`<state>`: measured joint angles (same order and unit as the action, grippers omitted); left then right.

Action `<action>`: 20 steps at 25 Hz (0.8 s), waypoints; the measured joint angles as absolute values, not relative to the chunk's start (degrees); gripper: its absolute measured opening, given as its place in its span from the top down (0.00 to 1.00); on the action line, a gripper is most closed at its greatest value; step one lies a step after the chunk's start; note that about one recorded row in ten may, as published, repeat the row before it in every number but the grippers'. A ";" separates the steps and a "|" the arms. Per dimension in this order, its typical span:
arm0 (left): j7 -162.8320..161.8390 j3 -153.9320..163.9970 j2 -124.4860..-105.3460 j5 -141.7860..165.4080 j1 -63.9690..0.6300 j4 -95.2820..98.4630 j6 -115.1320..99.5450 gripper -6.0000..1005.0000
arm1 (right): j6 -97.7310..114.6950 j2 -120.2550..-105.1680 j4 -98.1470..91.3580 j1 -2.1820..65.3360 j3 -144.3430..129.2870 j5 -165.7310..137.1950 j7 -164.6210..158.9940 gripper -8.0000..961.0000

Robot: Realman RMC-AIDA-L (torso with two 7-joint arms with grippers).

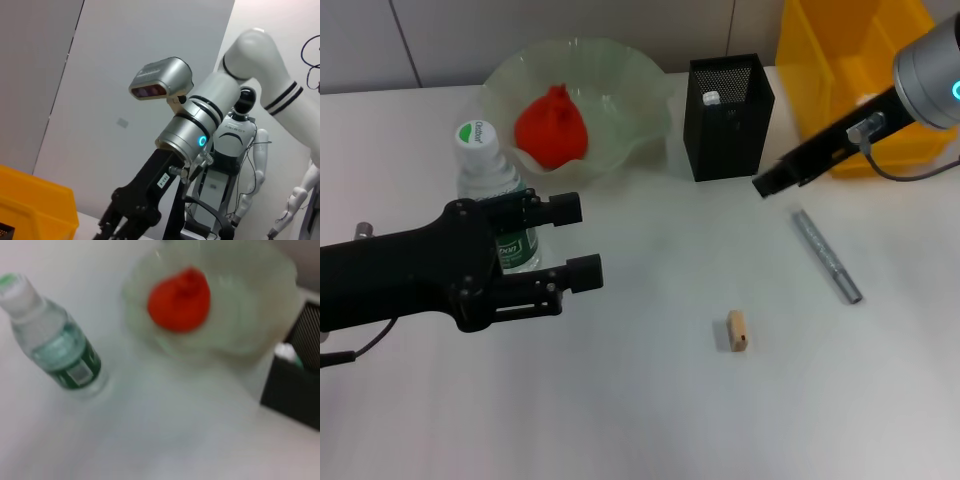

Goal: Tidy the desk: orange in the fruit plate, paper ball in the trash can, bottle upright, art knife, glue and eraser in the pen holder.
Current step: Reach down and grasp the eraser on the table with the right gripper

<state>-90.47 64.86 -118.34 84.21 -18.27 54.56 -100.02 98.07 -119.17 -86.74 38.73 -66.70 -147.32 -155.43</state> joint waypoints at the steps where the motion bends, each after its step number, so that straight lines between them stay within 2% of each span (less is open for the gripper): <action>1: -90.47 64.86 -118.34 84.21 -18.27 54.56 -100.02 0.23 | 99.38 -119.16 -86.83 39.43 -66.97 -147.89 -156.92 0.65; 10: -89.26 63.13 -118.22 84.24 -18.26 54.28 -102.27 0.23 | 104.02 -119.28 -77.65 45.81 -70.57 -150.14 -164.28 0.69; 20: -88.44 62.42 -118.23 84.26 -17.88 52.91 -102.66 0.23 | 101.52 -119.63 -74.23 43.14 -75.15 -148.26 -168.62 0.70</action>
